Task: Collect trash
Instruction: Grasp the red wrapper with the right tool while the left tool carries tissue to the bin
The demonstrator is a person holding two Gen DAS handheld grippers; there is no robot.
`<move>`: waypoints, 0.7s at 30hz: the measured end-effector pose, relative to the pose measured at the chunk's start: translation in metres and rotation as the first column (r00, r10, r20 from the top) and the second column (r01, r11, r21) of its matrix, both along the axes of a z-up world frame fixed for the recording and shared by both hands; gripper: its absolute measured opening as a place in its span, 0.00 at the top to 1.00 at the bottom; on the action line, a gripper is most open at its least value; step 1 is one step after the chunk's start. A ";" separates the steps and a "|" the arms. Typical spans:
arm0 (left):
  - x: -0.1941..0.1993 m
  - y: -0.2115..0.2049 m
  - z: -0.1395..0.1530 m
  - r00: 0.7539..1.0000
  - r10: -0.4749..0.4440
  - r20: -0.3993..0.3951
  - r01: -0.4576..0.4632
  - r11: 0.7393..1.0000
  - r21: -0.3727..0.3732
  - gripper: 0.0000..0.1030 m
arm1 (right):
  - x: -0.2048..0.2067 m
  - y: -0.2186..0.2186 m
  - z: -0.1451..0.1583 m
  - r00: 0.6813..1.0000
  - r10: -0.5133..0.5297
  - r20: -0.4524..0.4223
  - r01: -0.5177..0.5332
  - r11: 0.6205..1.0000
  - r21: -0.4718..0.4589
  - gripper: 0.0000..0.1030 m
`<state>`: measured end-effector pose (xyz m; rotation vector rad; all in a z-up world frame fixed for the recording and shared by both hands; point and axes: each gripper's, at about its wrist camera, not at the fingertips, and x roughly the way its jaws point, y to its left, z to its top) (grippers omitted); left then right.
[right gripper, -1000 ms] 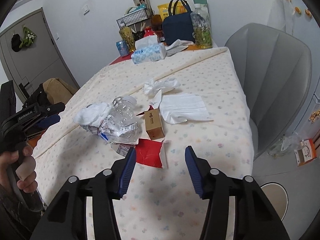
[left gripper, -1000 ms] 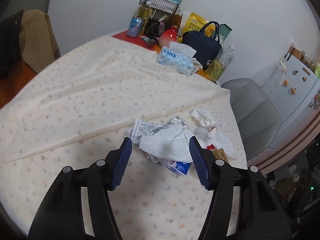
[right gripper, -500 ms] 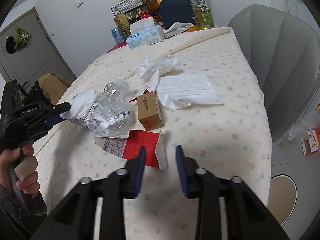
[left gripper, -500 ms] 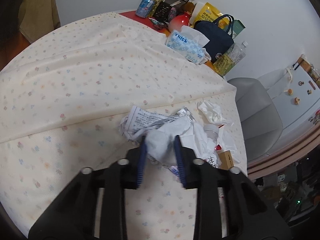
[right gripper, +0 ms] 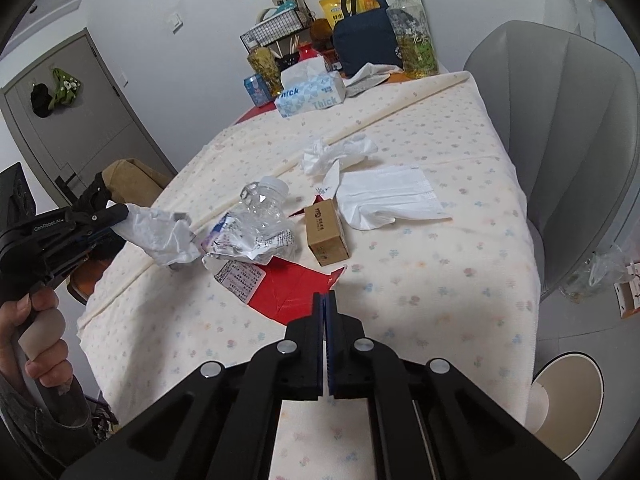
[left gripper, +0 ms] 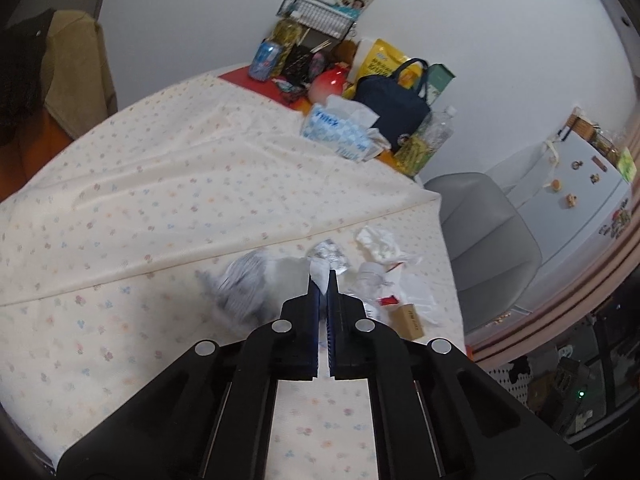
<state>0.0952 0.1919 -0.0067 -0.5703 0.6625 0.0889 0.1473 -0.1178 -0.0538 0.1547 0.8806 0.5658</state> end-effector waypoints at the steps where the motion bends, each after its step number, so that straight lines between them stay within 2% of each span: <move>1: -0.002 -0.005 0.006 1.000 -0.011 0.014 0.011 1.000 0.003 0.96 | -0.003 -0.002 0.003 1.000 -0.004 0.004 0.004 1.000 0.003 0.98; 11: -0.003 -0.073 0.043 0.984 -0.154 0.095 0.151 0.988 0.040 0.97 | -0.025 -0.056 0.029 0.993 -0.101 0.067 0.101 0.995 0.008 0.98; 21: 0.024 -0.159 0.044 0.943 -0.319 0.090 0.316 0.948 0.046 0.97 | -0.035 -0.137 0.037 0.967 -0.242 0.084 0.242 0.970 0.009 0.98</move>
